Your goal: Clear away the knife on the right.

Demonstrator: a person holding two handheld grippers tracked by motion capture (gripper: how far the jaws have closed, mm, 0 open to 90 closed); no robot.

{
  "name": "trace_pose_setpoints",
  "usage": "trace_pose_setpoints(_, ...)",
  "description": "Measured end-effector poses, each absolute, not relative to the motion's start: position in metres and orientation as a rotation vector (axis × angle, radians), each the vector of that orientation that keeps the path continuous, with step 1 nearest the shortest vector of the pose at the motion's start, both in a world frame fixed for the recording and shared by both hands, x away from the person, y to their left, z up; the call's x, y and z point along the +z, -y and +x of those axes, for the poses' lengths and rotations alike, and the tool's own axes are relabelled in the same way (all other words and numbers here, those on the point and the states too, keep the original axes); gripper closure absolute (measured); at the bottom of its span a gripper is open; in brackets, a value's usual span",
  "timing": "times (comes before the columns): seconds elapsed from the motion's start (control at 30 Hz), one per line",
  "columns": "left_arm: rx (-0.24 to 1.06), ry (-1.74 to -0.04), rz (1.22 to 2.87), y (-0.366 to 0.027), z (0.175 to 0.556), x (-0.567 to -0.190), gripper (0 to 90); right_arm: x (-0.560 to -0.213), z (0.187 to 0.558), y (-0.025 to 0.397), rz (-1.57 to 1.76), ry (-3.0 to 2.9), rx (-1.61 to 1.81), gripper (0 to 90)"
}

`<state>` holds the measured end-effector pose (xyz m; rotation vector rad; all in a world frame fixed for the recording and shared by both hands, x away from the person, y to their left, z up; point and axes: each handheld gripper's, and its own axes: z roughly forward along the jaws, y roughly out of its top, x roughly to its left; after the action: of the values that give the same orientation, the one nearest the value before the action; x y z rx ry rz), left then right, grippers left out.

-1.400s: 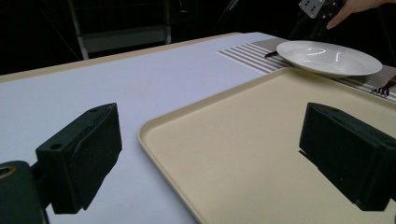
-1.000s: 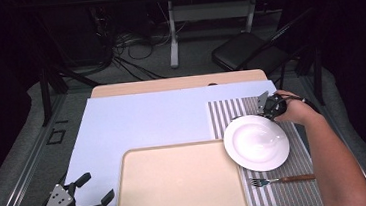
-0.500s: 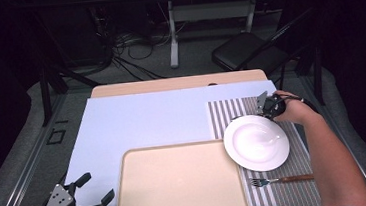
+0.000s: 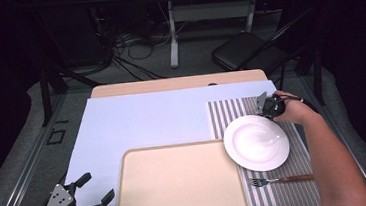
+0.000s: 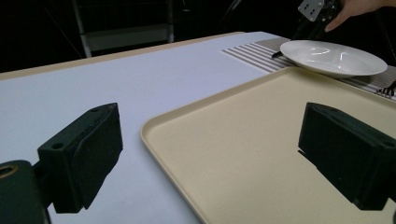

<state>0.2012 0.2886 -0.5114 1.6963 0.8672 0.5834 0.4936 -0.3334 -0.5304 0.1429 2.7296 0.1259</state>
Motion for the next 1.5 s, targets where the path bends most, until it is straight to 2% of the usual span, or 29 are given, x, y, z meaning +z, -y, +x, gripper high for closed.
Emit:
trace_pose_setpoints(0.23,0.583,-0.863,1.701,-0.2885,0.2012,-0.5112,6.9,-0.531,0.4919,0.3313,0.129,-2.737,0.1,75.8)
trace_pose_setpoints(1.5,0.582,-0.869,1.696,-0.2876,0.2021,-0.5124,8.4,-0.5348,0.4848,0.3289,0.118,-2.677,0.098,77.0)
